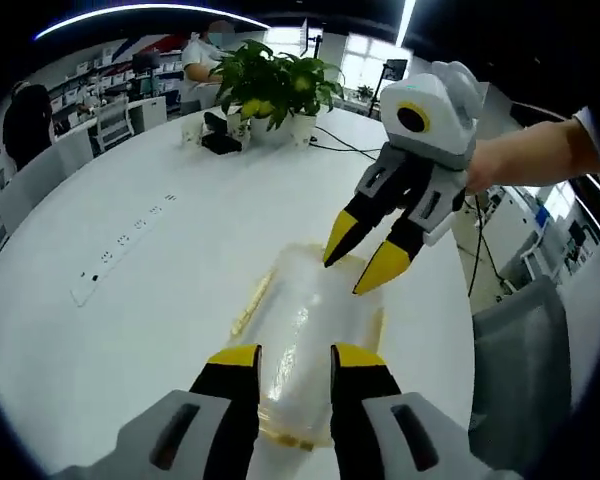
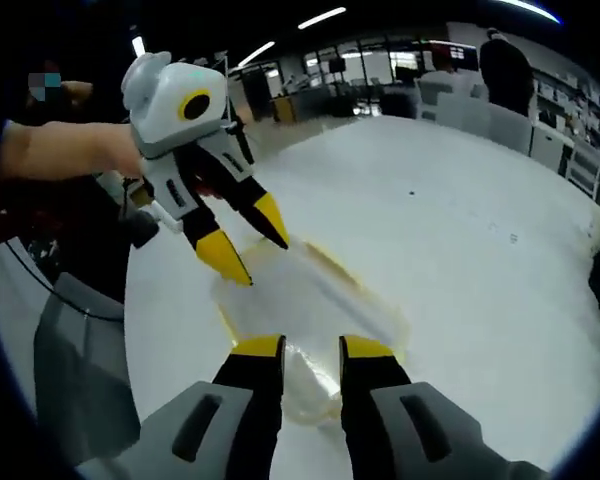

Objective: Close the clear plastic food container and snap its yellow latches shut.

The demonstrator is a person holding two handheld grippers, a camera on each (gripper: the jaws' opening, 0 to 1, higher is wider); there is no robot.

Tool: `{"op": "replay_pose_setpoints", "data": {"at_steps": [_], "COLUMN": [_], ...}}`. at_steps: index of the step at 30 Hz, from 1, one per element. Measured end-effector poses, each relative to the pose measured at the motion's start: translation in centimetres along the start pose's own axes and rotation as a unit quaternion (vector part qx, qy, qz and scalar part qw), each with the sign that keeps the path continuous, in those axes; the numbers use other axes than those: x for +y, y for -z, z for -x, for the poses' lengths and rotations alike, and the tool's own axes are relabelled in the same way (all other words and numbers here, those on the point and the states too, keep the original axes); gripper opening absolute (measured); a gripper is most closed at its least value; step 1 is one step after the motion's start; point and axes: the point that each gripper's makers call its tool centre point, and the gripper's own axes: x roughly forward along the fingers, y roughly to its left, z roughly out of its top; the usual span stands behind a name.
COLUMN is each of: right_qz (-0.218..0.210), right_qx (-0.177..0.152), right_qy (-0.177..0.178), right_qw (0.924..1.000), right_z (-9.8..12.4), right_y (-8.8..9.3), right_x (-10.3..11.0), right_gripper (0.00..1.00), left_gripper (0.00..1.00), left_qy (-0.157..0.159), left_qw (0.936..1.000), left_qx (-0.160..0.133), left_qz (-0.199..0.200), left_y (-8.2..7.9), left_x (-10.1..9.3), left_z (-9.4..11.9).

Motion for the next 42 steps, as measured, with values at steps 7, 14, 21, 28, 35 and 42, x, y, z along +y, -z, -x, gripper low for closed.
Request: {"op": "replay_pose_setpoints", "data": {"at_steps": [7,14,21,28,35,42], "right_qz": [0.028,0.038,0.047,0.091,0.149,0.212], "right_qx": [0.01,0.017,0.021,0.028,0.035,0.036], "right_qy": [-0.006,-0.014,-0.028,-0.036,-0.035,-0.022], "right_qw": [0.9995,0.999,0.9983,0.9948,0.9876,0.9763], "right_z": [-0.9,-1.2,-1.1,-1.2,-1.5,-2.0], "right_y": [0.0,0.2,0.4,0.8,1.2,1.4], "right_x": [0.2,0.7,1.1,2.4,3.4,4.1], "right_gripper": [0.17,0.17,0.19,0.23,0.26,0.3], "left_gripper": [0.2,0.21,0.23,0.26,0.29,0.34], "left_qy": [0.006,0.004,-0.001,-0.001,0.001,0.004], "left_qw": [0.9999,0.9998,0.9998,0.9996,0.9985,0.9977], "left_qx": [-0.007,-0.011,-0.008,0.009,0.025,0.035], "left_qz": [-0.011,-0.016,-0.017,-0.026,-0.049,-0.058], "left_y": [-0.8,-1.5,-1.6,-1.4,-1.2,-1.4], "left_x": [-0.2,0.1,0.5,0.7,0.9,1.5], "left_z": [-1.0,-1.4,-1.5,-1.8,-2.0,-2.3]}}
